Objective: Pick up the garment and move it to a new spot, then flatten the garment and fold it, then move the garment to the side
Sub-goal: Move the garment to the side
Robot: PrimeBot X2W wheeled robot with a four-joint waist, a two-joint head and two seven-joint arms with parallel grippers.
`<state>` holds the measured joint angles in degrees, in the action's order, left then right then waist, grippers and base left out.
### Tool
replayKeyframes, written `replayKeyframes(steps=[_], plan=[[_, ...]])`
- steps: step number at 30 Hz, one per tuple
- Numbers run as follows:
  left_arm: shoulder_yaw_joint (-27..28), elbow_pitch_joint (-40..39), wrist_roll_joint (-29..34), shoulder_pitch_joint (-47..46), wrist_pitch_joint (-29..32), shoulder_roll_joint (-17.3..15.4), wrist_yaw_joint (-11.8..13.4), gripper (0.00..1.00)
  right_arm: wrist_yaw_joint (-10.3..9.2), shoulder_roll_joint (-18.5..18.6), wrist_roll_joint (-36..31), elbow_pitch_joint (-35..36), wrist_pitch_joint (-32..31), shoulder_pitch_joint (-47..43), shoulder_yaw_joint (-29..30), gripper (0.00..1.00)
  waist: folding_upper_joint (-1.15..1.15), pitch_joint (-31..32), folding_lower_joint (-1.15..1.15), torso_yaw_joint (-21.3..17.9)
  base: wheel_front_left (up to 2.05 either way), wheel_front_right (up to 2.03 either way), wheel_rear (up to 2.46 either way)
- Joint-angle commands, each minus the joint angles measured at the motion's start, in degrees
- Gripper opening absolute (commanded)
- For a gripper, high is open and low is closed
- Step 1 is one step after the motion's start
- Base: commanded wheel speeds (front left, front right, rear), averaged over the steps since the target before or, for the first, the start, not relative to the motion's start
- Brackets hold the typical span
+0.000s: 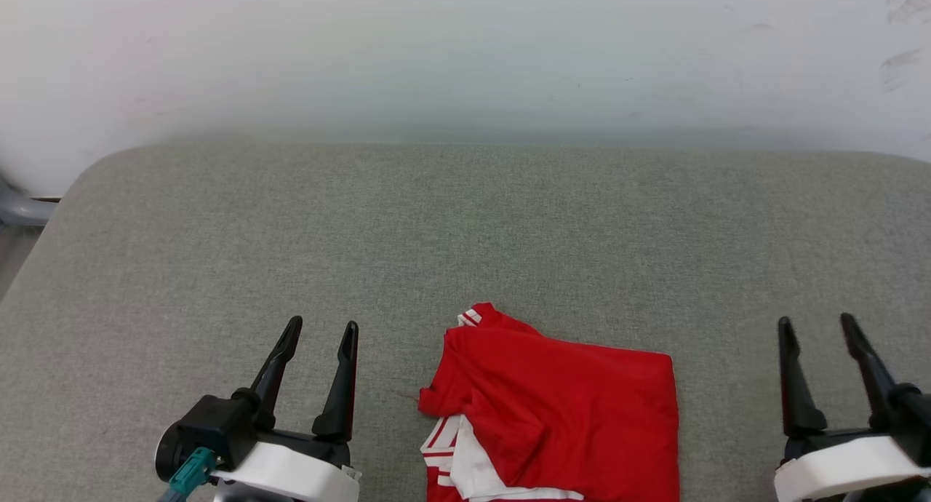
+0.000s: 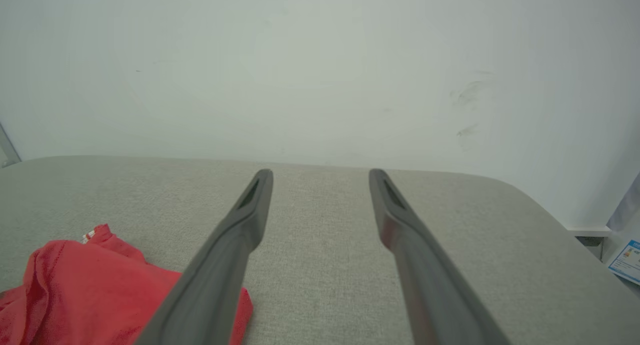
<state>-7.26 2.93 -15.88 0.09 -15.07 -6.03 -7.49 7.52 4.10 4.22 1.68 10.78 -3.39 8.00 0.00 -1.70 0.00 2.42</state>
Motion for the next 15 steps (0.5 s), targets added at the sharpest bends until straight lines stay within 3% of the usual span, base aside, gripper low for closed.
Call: replayKeyframes(steps=[1, 6, 12, 15], plan=[[-0.07, 0.07, -0.07, -0.15, -0.12, -0.22, 0.02, 1.0, -0.07, 0.36, 0.68, 0.0, -1.61, 0.73, -0.55, 1.0, 0.0, -0.12, 0.0, 0.07, 0.0, 0.0, 0.0], [-0.08, -0.12, 0.02, -0.78, -0.12, -0.3, 0.02, 1.0, -0.06, 2.99, 6.09, 1.74, -16.48, 1.31, -4.24, 1.0, 0.0, -0.97, 0.0, 0.3, 0.0, 0.0, 0.0], [-0.42, -0.1, 0.5, -1.68, -0.12, -0.31, 0.02, 1.0, -0.05, 6.59, 12.22, 7.1, -45.42, 0.72, -7.1, 1.0, 0.0, -2.5, 0.0, 0.72, 0.0, 0.0, 0.0], [-0.89, -0.07, 0.64, -2.46, -0.12, -0.27, 0.02, 1.0, -0.07, 5.89, 15.16, 10.4, -56.77, 0.8, -6.45, 1.0, 0.0, -3.58, 0.0, 1.33, 0.0, 0.0, 0.0]])
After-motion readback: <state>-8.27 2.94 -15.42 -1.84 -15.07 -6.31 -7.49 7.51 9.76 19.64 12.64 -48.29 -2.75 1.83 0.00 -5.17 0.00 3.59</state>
